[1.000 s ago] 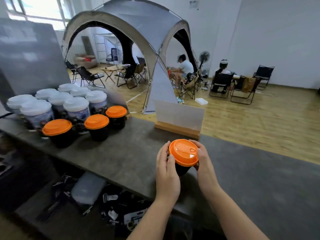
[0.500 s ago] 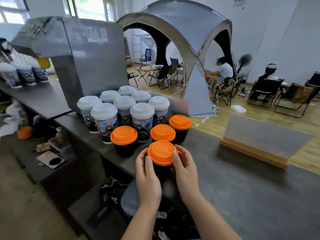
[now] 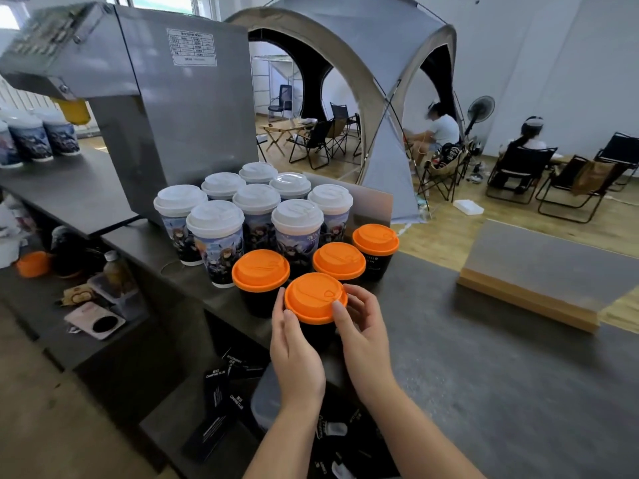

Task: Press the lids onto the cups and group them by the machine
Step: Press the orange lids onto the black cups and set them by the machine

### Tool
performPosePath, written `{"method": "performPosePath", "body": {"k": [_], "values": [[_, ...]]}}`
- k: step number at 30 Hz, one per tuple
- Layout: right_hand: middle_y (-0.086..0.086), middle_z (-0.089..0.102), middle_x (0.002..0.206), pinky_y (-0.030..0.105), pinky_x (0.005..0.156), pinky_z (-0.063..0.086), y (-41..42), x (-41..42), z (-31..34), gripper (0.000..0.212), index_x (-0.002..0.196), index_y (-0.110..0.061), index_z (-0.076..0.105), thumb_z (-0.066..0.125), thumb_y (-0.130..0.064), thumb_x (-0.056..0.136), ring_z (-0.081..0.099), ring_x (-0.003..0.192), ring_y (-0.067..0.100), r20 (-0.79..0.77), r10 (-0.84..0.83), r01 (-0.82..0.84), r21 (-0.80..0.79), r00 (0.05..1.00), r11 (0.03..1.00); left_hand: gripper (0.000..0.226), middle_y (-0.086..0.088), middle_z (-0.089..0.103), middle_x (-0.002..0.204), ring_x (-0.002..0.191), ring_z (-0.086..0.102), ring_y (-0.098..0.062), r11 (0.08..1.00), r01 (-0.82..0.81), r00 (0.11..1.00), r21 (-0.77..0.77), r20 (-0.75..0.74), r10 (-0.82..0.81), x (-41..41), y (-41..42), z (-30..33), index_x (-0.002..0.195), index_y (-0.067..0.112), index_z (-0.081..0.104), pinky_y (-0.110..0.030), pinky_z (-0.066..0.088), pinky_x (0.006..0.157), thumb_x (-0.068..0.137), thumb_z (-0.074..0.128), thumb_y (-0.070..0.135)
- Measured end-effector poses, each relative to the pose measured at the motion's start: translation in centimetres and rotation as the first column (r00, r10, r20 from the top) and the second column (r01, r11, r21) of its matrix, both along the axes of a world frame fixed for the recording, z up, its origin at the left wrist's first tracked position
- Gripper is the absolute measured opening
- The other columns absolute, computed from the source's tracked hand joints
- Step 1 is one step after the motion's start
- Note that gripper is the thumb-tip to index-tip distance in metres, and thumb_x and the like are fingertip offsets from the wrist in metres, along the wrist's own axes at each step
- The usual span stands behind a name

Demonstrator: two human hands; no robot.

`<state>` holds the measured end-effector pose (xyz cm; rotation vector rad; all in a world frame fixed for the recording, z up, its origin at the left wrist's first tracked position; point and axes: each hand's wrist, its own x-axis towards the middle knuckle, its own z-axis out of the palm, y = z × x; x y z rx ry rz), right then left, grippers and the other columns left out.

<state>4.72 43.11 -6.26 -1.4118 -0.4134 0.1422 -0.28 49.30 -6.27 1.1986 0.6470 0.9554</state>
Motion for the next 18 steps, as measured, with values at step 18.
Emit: {"method": "performPosePath", "body": {"k": [18], "values": [[-0.008, 0.063, 0.117, 0.030, 0.093, 0.052, 0.2, -0.9, 0.2, 0.055, 0.122, -0.032, 0.050, 0.067, -0.051, 0.073, 0.060, 0.110, 0.003, 0.012, -0.020, 0.020, 0.001, 1.000, 1.000, 0.039, 0.006, 0.057, 0.132, 0.122, 0.051, -0.008, 0.998, -0.054, 0.997, 0.030, -0.054, 0.056, -0.6, 0.0, 0.3, 0.140, 0.025, 0.050, -0.019, 0.037, 0.094, 0.107, 0.031, 0.033]]}}
